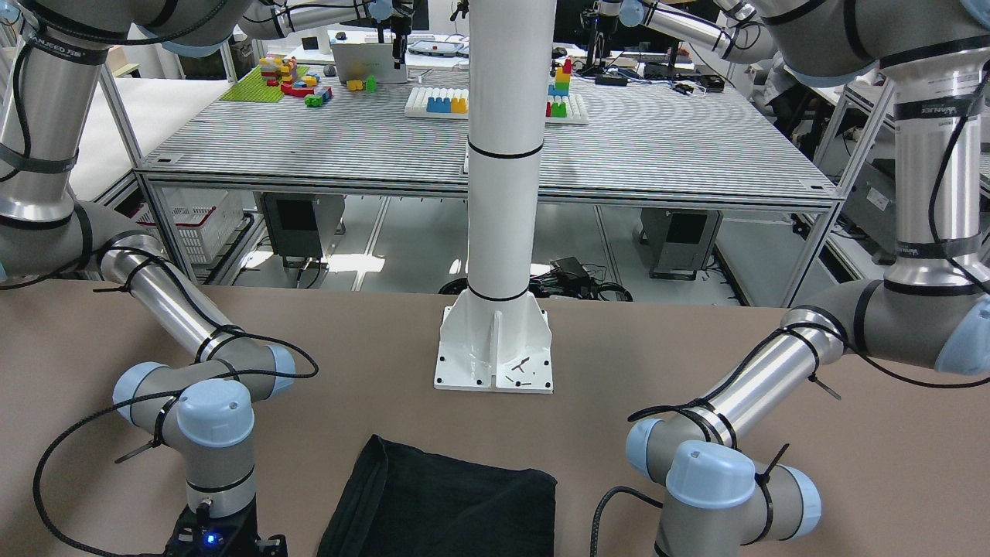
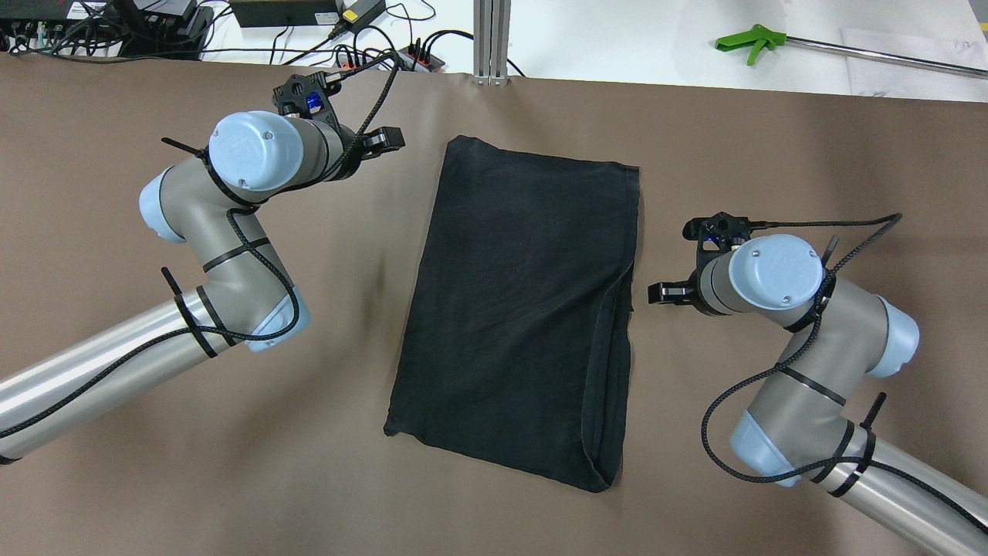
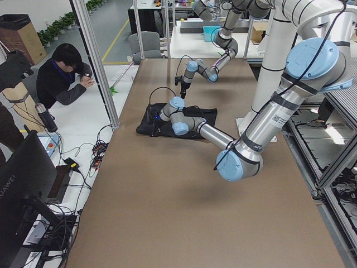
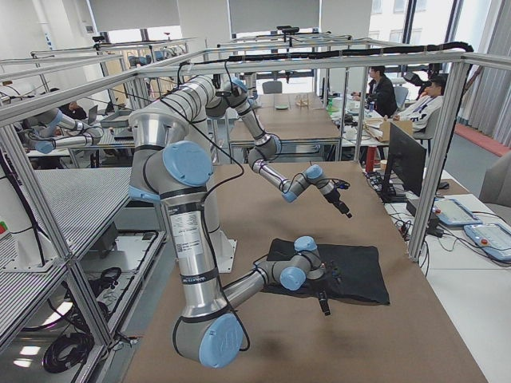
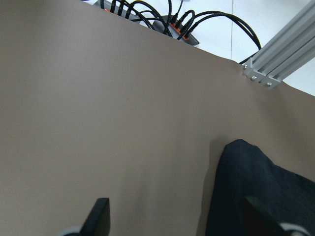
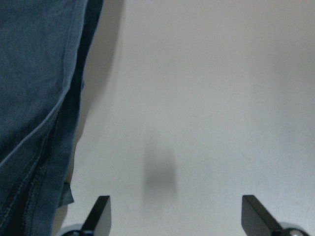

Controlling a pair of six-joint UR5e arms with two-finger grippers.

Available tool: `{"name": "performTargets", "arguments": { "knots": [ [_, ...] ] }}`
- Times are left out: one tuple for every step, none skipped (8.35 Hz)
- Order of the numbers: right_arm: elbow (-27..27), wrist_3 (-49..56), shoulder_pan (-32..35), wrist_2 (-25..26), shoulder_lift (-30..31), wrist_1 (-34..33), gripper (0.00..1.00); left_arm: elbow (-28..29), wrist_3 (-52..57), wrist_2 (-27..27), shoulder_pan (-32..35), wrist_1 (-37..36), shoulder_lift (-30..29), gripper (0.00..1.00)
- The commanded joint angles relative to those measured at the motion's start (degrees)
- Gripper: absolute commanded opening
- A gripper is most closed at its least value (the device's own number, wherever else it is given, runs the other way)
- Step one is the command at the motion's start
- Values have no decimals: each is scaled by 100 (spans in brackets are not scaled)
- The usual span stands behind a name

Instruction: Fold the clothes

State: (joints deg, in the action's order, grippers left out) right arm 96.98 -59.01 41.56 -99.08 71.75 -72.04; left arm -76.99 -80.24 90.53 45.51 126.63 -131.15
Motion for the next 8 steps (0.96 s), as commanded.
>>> {"name": "performTargets", "arguments": {
  "knots": [
    [427, -14, -112, -138, -107, -572, 94, 0, 8, 8, -7, 2, -15, 95],
    [375, -67, -147, -95, -387, -852, 94, 0, 8, 8, 2, -7, -33, 95],
    [287, -259, -209, -68, -529, -890, 94, 0, 8, 0, 2, -7, -33, 95],
    [112, -530, -305, -42, -652, -829, 94, 0, 8, 8, 2, -7, -33, 95],
    [-55, -576, -367, 193, -793, -820, 94, 0, 8, 8, 2, 2, -33, 95],
    [-222, -586, -463, 318, -890, -794, 94, 0, 8, 8, 2, 2, -33, 95],
    [-241, -586, -490, 319, -891, -794, 94, 0, 8, 8, 2, 2, -33, 95],
    [-241, -586, -499, 319, -900, -785, 94, 0, 8, 8, 2, 2, -24, 95]
  ]
}}
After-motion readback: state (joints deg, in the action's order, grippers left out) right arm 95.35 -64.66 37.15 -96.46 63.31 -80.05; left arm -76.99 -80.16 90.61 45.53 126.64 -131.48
